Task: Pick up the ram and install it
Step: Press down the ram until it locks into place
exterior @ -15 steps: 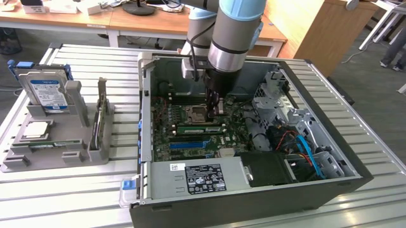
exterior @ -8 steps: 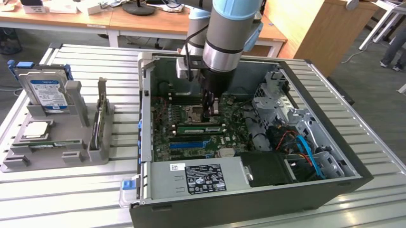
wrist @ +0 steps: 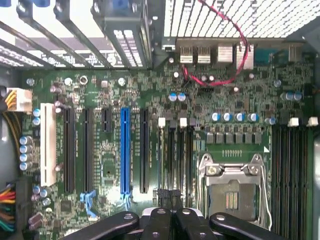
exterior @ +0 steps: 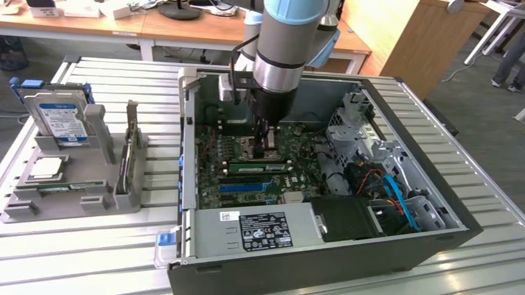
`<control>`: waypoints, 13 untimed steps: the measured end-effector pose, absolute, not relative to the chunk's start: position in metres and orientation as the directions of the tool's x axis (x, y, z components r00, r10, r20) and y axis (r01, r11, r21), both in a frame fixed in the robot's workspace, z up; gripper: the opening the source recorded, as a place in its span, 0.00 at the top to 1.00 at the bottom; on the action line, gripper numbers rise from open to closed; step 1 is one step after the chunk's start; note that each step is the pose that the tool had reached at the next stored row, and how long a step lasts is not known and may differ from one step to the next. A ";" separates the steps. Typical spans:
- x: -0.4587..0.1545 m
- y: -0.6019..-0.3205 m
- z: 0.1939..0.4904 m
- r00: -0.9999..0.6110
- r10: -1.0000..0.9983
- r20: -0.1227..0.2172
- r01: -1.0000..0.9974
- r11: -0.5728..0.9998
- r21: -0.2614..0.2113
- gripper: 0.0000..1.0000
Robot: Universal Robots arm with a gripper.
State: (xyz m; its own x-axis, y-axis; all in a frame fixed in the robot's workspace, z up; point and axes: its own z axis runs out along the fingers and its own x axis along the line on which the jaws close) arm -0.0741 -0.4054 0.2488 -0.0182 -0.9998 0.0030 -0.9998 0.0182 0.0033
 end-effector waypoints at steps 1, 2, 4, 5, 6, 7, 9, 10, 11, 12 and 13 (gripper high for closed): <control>-0.075 -0.405 0.249 -0.018 -1.000 0.003 -1.000 0.018 0.003 0.89; -0.076 -0.405 0.249 -0.018 -1.000 0.003 -1.000 0.018 0.003 0.89; -0.079 -0.405 0.249 -0.018 -1.000 0.003 -1.000 0.018 0.003 0.89; -0.080 -0.405 0.249 -0.018 -1.000 0.003 -1.000 0.018 0.003 0.89; -0.081 -0.405 0.249 -0.018 -1.000 0.003 -1.000 0.018 0.003 0.89; -0.083 -0.405 0.249 -0.018 -1.000 0.003 -1.000 0.018 0.003 0.89; -0.085 -0.405 0.249 -0.018 -1.000 0.003 -1.000 0.018 0.003 0.89; -0.086 -0.405 0.249 -0.018 -1.000 0.003 -1.000 0.018 0.003 0.89; -0.087 -0.405 0.249 -0.018 -1.000 0.003 -1.000 0.018 0.003 0.89; -0.088 -0.405 0.249 -0.018 -1.000 0.003 -1.000 0.018 0.003 0.89; -0.089 -0.405 0.249 -0.018 -1.000 0.003 -1.000 0.018 0.003 0.89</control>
State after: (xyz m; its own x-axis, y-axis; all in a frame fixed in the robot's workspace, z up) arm -0.0887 -0.4054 0.2488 -0.0183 -0.9998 0.0033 -0.9998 0.0183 0.0034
